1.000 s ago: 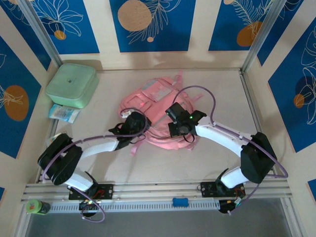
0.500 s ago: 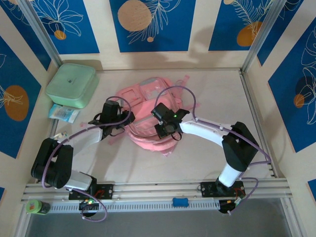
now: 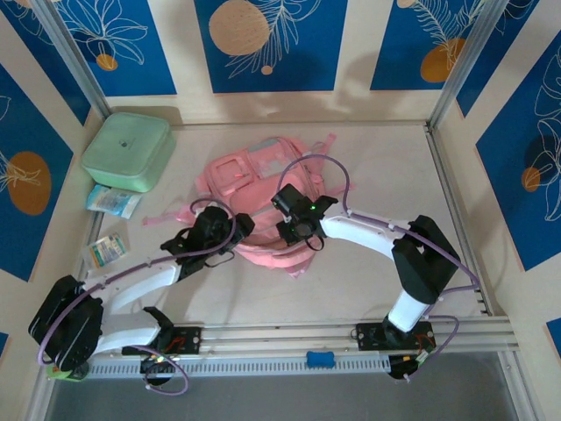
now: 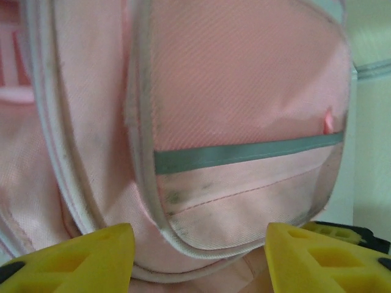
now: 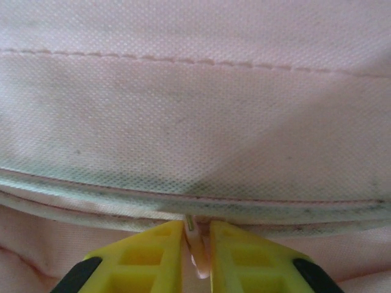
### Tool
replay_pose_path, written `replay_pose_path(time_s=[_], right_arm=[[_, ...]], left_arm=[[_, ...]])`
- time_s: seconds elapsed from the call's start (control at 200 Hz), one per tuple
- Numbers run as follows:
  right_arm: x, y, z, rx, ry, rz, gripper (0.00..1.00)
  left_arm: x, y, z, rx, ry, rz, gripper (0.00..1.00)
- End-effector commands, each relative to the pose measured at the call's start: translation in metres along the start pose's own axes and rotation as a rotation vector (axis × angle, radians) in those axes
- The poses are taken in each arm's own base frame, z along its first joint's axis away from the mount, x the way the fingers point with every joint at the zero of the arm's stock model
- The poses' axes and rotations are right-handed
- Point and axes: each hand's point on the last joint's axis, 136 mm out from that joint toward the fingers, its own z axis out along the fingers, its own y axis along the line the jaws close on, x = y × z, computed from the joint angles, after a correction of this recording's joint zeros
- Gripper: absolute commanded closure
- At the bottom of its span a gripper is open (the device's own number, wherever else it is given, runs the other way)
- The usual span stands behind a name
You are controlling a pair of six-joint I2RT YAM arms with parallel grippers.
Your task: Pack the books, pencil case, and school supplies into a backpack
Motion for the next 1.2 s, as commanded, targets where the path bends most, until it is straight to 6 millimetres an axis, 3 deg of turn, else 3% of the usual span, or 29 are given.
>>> replay_pose_path(time_s=[0.0, 0.12, 0.19, 0.38, 0.435, 0.58, 0.7, 0.895, 1.015, 1.191], right_arm=[[-0.001, -0.001, -0.001, -0.012, -0.017, 0.008, 0.85], [-0.001, 0.000, -0.004, -0.024, -0.031, 0.010, 0.96], [-0.002, 0.002, -0.003, -0.032, -0.032, 0.008, 1.00], [-0.005, -0.006, 0.002, 0.002, -0.034, 0.024, 1.00], [-0.007, -0.009, -0.001, 0.020, -0.043, 0.025, 1.00], [-0.007, -0.029, -0.012, 0.117, -0.045, 0.063, 1.00], [0.000, -0.054, -0.020, 0.186, -0.025, 0.140, 1.00], [0.003, -0.074, -0.037, 0.202, -0.054, 0.152, 1.00], [-0.008, -0.082, -0.039, 0.160, -0.063, 0.153, 1.00], [-0.018, -0.062, -0.044, 0.133, -0.104, 0.039, 1.00]], left_arm=[[-0.005, 0.018, 0.003, -0.073, -0.111, -0.139, 0.41], [-0.006, 0.004, 0.011, -0.047, -0.123, -0.149, 0.43], [-0.009, -0.001, 0.015, -0.062, -0.139, -0.145, 0.50], [-0.009, -0.005, 0.033, -0.060, -0.170, -0.165, 0.61], [-0.013, -0.005, 0.033, -0.075, -0.188, -0.143, 0.68], [-0.023, 0.009, 0.019, -0.166, -0.234, -0.063, 1.00], [-0.039, 0.030, -0.002, -0.266, -0.262, 0.038, 1.00], [-0.067, 0.059, -0.024, -0.312, -0.205, 0.163, 1.00], [-0.082, 0.055, -0.031, -0.263, -0.160, 0.295, 1.00], [-0.094, 0.047, -0.027, -0.210, -0.095, 0.437, 1.00]])
